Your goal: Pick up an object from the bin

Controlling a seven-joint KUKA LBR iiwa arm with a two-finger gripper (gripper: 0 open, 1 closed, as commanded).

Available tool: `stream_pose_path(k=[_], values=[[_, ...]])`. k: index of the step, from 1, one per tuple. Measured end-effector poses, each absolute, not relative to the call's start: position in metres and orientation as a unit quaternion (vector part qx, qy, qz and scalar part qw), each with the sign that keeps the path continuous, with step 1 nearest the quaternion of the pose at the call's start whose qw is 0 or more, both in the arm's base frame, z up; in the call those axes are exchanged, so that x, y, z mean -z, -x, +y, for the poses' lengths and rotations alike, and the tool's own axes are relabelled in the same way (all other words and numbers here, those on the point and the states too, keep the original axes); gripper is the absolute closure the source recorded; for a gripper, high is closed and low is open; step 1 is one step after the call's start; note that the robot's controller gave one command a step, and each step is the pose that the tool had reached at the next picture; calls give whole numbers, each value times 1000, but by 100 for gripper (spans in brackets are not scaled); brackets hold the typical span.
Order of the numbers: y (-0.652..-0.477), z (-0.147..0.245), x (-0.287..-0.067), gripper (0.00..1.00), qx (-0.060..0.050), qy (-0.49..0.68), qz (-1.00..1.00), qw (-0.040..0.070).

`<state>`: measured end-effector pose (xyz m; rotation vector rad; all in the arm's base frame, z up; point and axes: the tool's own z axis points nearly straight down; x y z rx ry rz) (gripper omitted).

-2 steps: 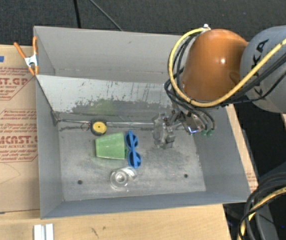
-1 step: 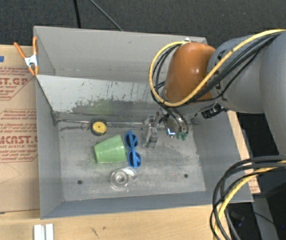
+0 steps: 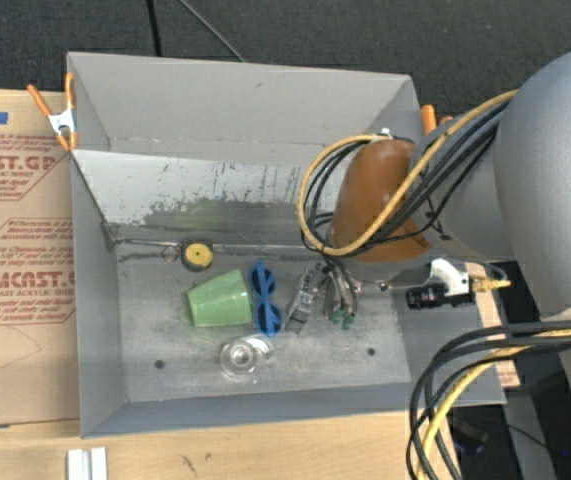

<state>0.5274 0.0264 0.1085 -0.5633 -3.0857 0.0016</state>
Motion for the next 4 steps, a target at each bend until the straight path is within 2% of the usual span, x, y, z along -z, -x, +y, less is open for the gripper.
stream_pose_path(k=[1, 2, 3, 4], values=[[-529, 27, -110, 0, 0, 179, -984, 1], [-543, -69, -137, 0, -1, 27, -1000, -2], [-538, -15, -131, 0, 1, -23, -1000, 0], [-582, 46, -81, 0, 1, -201, -980, -1]])
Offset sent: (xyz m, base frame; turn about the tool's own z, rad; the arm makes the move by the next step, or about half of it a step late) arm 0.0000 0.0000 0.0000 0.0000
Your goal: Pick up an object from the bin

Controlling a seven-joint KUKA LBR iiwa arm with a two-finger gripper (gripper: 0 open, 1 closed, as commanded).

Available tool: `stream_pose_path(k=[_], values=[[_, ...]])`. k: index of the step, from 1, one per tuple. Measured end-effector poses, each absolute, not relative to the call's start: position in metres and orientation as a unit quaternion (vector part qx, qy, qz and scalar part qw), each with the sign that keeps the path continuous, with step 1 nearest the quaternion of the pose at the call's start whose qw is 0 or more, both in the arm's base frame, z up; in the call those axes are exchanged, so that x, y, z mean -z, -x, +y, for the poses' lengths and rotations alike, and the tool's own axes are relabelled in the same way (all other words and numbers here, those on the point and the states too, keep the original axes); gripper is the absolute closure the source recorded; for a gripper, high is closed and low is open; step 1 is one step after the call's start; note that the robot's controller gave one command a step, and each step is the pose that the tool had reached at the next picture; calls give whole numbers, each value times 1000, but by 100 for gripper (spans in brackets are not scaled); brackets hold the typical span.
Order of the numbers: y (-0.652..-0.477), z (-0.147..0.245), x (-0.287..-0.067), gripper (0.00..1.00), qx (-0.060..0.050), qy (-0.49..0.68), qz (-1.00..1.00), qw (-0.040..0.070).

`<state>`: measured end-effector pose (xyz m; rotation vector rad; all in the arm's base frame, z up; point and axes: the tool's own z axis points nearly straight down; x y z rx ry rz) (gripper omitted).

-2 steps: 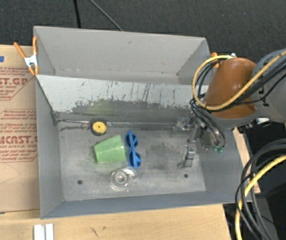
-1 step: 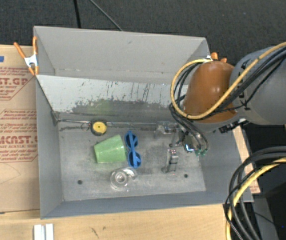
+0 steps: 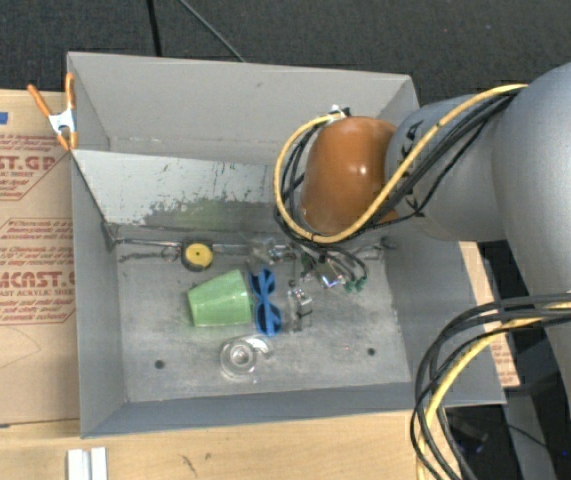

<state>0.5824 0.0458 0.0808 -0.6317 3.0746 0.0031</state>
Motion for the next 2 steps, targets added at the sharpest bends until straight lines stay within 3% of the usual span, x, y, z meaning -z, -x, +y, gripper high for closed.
stream_pose_path(k=[1, 2], values=[[-559, 45, -70, 0, 0, 244, 970, 1], [-559, 45, -70, 100, 0, 244, 970, 0]])
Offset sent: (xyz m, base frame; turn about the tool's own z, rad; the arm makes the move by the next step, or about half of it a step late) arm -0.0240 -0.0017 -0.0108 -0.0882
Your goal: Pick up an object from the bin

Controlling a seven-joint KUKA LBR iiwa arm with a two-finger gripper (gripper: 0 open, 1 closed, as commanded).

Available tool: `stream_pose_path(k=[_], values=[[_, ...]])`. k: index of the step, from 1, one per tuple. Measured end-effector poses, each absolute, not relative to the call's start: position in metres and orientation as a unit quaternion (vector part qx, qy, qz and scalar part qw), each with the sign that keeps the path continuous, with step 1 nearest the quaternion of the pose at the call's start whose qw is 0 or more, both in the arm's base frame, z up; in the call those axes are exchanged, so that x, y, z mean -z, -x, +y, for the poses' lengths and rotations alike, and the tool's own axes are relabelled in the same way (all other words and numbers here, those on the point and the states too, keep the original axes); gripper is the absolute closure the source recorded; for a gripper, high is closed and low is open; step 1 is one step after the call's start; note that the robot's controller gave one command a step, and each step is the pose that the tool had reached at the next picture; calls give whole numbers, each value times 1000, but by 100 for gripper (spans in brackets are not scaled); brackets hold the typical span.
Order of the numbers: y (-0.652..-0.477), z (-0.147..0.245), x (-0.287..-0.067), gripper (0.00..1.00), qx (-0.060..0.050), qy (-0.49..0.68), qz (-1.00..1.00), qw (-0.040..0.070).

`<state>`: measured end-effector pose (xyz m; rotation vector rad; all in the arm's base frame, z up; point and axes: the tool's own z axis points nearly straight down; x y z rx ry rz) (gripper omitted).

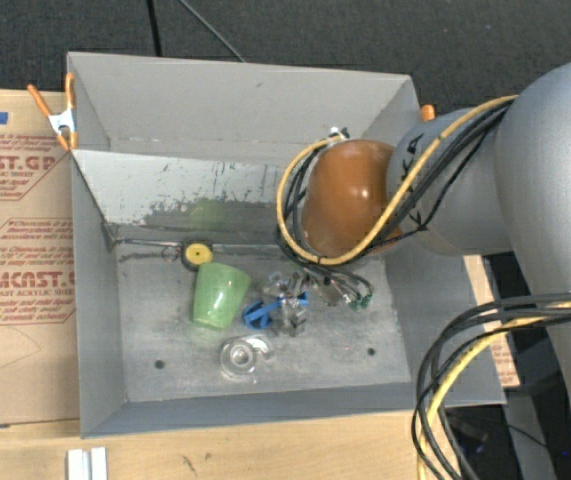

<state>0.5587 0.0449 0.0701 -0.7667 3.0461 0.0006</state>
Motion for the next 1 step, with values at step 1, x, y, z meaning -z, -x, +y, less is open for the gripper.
stream_pose_path(k=[1], values=[[-482, 26, -222, 100, 1, 255, 967, 3]])
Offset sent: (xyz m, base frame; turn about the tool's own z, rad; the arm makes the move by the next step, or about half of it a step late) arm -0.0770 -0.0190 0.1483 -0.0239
